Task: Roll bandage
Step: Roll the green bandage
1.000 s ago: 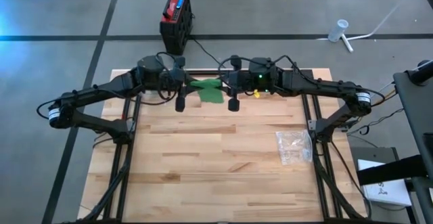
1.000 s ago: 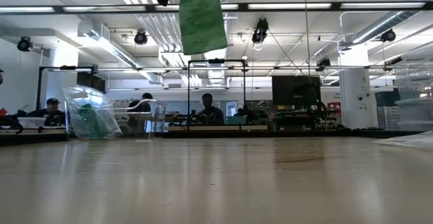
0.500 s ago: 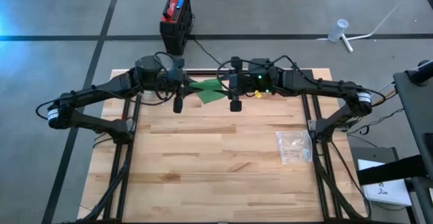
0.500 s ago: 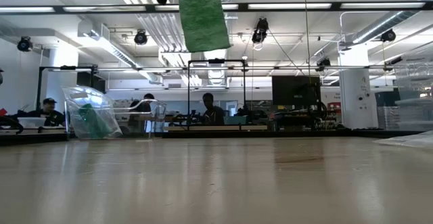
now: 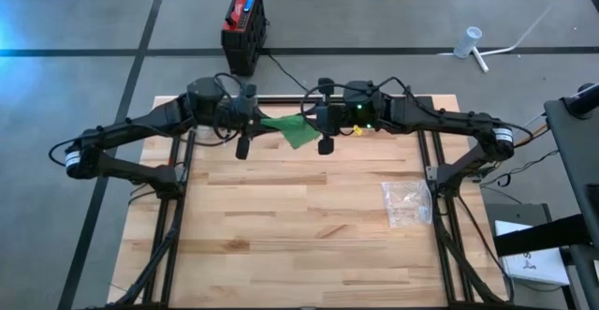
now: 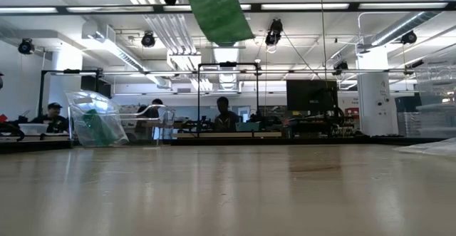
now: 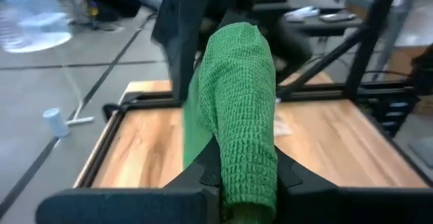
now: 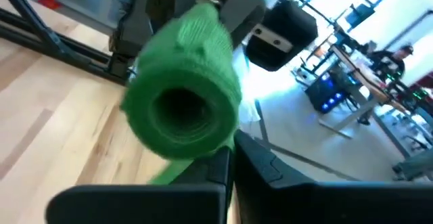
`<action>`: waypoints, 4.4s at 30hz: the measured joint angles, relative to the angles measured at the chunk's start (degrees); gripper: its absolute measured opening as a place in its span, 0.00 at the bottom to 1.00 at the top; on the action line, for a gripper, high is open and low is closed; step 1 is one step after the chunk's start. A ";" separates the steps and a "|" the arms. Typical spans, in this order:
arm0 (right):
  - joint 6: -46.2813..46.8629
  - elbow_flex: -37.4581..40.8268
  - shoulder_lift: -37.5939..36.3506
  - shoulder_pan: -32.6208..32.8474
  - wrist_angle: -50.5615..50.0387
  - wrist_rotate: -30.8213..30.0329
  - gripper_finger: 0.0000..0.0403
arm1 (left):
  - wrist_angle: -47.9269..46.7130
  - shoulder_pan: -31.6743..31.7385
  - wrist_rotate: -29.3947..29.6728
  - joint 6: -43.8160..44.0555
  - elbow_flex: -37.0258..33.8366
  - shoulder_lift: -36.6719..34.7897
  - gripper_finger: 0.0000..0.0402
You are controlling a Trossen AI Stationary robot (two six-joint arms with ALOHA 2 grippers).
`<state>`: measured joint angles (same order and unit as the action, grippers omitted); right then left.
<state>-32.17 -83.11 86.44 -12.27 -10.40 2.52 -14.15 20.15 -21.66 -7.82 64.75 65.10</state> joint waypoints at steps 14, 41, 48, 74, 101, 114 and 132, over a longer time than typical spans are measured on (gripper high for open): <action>6.56 2.23 -1.13 0.37 -7.84 -2.93 0.00 | 5.39 0.99 4.68 -0.60 -0.20 -3.83 0.08; 5.58 0.01 -7.13 0.39 6.20 2.16 0.50 | -15.29 0.85 11.82 -24.31 11.41 0.61 0.09; 8.15 0.02 -1.10 0.23 14.47 2.39 0.61 | -15.02 -0.21 22.83 -33.53 11.28 2.39 0.09; 11.68 -1.53 2.94 -4.90 12.17 11.96 0.54 | -3.80 -3.37 25.77 -57.52 8.61 3.15 0.09; 19.58 -1.62 3.27 -5.40 12.10 11.42 0.08 | -3.69 -3.64 25.66 -45.97 8.61 3.11 0.25; -2.56 -1.25 3.27 -5.22 10.29 9.26 0.08 | -8.98 -3.60 25.46 -20.16 10.55 2.69 0.76; -12.05 -1.05 3.27 -4.25 8.82 8.96 0.10 | -10.36 -2.84 24.80 -17.12 10.62 5.49 0.27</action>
<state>-44.21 -84.16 89.71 -16.52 -1.58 11.47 -24.51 17.31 3.14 -24.94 75.37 70.59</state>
